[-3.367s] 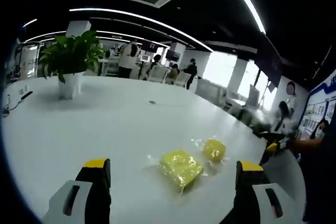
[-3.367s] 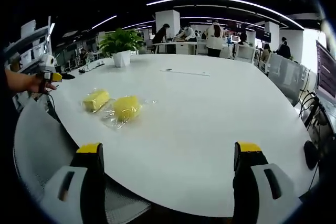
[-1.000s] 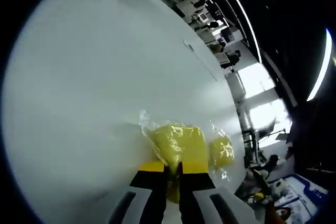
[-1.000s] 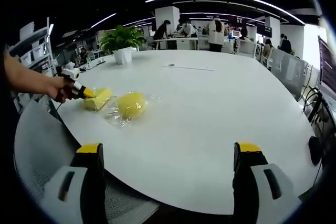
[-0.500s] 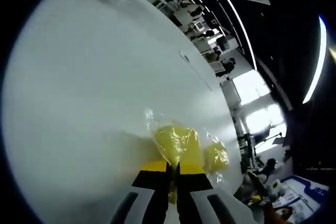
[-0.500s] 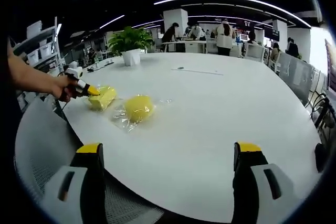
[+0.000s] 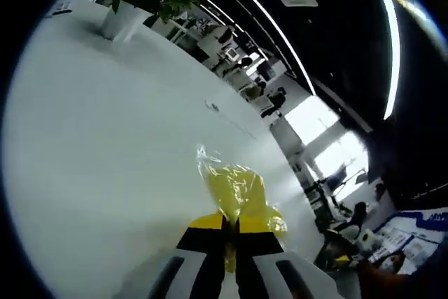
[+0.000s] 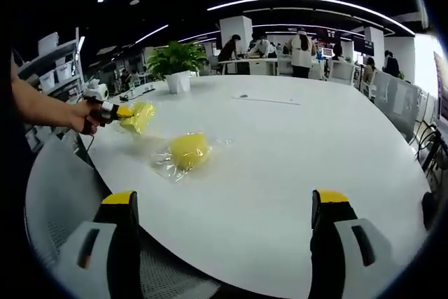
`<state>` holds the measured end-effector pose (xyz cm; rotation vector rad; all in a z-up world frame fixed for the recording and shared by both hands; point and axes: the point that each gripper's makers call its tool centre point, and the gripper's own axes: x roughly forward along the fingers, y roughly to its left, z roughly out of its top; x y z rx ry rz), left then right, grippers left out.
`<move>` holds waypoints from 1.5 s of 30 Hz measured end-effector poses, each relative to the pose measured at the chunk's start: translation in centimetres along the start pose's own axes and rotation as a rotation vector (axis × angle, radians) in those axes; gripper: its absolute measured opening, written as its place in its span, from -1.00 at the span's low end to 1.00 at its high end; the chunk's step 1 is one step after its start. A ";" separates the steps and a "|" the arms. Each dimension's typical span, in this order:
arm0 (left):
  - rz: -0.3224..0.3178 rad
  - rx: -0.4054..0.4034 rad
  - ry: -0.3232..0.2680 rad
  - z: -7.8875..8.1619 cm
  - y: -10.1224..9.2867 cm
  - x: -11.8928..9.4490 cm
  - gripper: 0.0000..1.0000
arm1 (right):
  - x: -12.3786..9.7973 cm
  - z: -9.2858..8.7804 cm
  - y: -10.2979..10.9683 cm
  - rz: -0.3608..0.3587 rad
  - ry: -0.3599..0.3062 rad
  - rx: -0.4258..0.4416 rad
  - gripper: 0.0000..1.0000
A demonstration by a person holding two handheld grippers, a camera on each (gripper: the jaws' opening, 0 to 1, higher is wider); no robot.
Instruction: Compare the silicone blocks by pressing each to a similar depth, holding the contact briefly, and releasing to observe deformation and rebound differences across the visible hardness samples.
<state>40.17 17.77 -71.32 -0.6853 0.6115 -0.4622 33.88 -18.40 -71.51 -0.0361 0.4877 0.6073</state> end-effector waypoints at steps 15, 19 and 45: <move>-0.077 0.157 -0.148 5.3 -5.2 -1.3 -0.99 | 0.1 1.6 1.7 0.047 -0.032 -0.003 0.93; -0.119 0.193 -0.191 7.0 -7.1 -2.0 -0.99 | 0.2 2.1 2.0 0.059 -0.037 -0.012 0.93; -0.236 0.355 -0.297 10.0 -13.1 -4.9 -0.99 | 1.2 11.0 5.0 0.155 -0.171 -0.069 0.93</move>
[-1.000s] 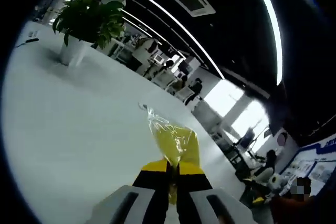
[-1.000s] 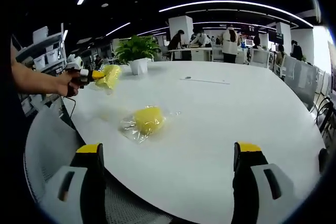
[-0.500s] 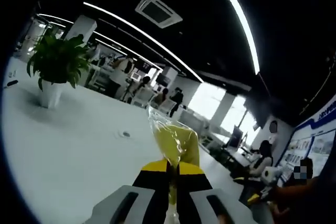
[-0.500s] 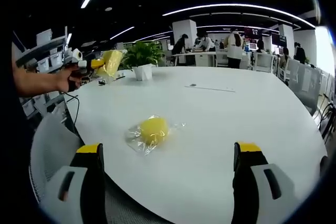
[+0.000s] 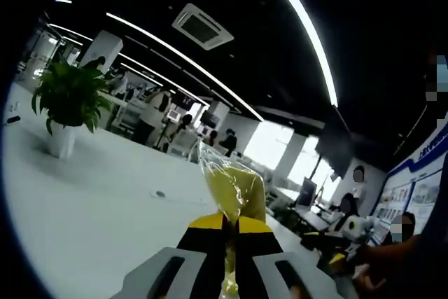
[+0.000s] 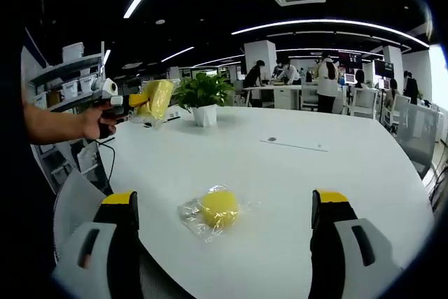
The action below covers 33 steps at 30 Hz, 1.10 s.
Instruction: Compare the silicone blocks by pressing each to a similar depth, holding the contact briefly, and releasing to observe deformation and rebound differences across the visible hardness samples.
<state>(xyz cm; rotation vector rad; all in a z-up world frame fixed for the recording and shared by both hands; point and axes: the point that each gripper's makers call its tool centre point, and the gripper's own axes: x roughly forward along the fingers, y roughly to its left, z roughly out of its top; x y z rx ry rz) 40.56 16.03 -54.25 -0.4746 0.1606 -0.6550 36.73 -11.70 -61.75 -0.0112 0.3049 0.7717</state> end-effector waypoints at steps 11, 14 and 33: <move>-0.079 0.023 -0.012 0.3 -2.8 0.5 -0.99 | 1.1 2.7 1.4 0.063 -0.047 0.014 0.93; -0.118 0.021 -0.010 0.1 -4.2 0.7 -1.00 | 1.5 3.6 1.9 0.085 -0.047 0.022 0.93; -0.227 0.054 0.029 -2.1 -8.6 1.1 -0.99 | 5.5 9.6 8.7 0.348 -0.103 0.070 0.53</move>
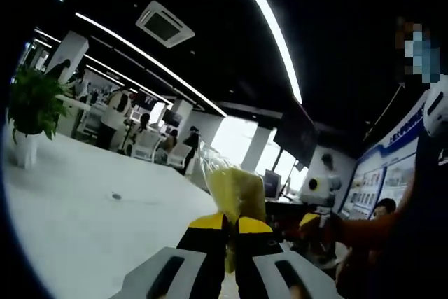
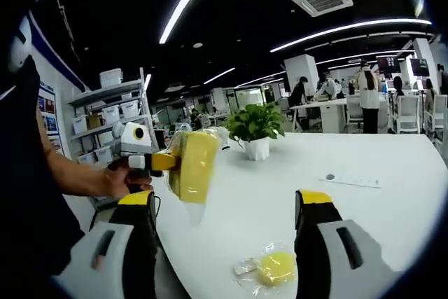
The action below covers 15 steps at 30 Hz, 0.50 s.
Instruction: Compare the silicone blocks by pressing each to a similar depth, holding the contact briefly, and releasing to observe deformation and rebound differences across the visible hardness samples.
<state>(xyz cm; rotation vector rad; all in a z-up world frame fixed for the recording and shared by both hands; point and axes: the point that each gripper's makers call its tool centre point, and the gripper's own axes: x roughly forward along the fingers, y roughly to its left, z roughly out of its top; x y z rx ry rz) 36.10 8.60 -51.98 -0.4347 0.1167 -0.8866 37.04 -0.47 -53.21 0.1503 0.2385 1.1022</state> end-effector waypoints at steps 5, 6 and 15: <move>-0.023 -0.004 0.010 -0.7 -0.7 0.2 -0.99 | 1.8 0.3 2.2 0.079 0.006 0.018 0.44; -0.026 -0.006 0.013 -0.8 -0.8 0.2 -0.99 | 2.0 0.3 2.3 0.085 0.009 0.018 0.40; -0.037 -0.009 0.014 -0.8 -1.3 0.0 -0.98 | 3.0 0.2 3.4 0.137 0.030 0.003 0.00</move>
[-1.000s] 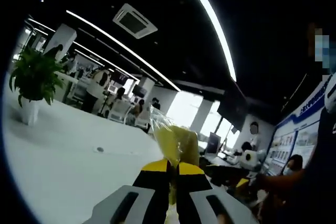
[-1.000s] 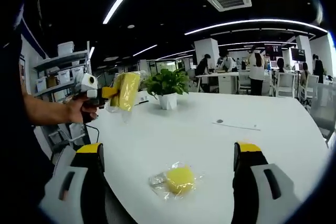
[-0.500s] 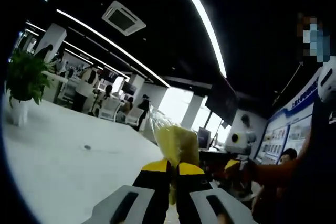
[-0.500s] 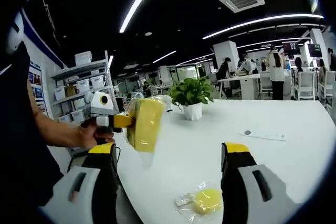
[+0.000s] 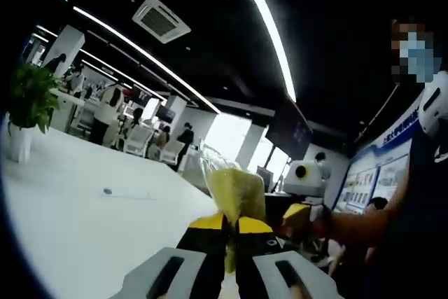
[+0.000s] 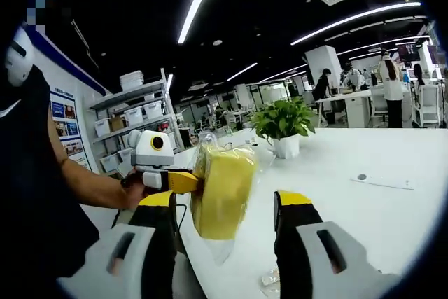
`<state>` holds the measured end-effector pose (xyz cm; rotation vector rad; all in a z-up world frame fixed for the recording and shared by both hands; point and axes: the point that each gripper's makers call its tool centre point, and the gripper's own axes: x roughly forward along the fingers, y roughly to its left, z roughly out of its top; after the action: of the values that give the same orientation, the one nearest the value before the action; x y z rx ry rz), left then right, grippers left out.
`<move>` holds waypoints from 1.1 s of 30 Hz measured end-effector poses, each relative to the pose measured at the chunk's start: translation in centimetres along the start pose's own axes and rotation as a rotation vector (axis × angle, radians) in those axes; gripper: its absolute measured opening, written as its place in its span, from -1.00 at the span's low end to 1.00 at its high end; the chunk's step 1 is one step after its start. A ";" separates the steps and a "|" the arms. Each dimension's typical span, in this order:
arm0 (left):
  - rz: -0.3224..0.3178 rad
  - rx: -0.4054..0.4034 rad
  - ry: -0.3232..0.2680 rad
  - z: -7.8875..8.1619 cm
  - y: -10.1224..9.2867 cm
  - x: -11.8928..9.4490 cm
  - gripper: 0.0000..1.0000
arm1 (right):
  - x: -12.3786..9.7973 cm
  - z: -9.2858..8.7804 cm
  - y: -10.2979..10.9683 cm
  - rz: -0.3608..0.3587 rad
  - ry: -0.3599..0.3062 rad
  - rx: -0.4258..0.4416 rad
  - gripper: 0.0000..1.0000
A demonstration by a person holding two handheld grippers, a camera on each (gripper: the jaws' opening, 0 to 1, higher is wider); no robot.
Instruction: Compare the silicone blocks by pressing each to a similar depth, holding the contact briefly, and releasing to observe deformation and rebound differences across the visible hardness samples.
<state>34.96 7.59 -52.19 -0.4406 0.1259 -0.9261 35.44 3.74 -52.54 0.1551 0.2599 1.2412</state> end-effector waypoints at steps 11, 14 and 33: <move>-0.035 -0.015 -0.001 0.1 -0.8 0.3 -0.98 | 0.1 0.3 0.0 0.022 -0.028 0.078 -0.39; -0.035 -0.016 -0.006 0.3 -0.8 0.3 -0.98 | 0.2 0.5 0.0 0.029 -0.041 0.098 -0.42; -0.044 0.020 -0.005 0.4 -1.2 -0.2 -0.98 | 1.1 0.5 0.9 0.112 -0.034 0.201 -0.54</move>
<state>34.04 7.25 -51.30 -0.4283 0.1030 -0.9692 35.09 5.06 -51.91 0.3682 0.3506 1.3208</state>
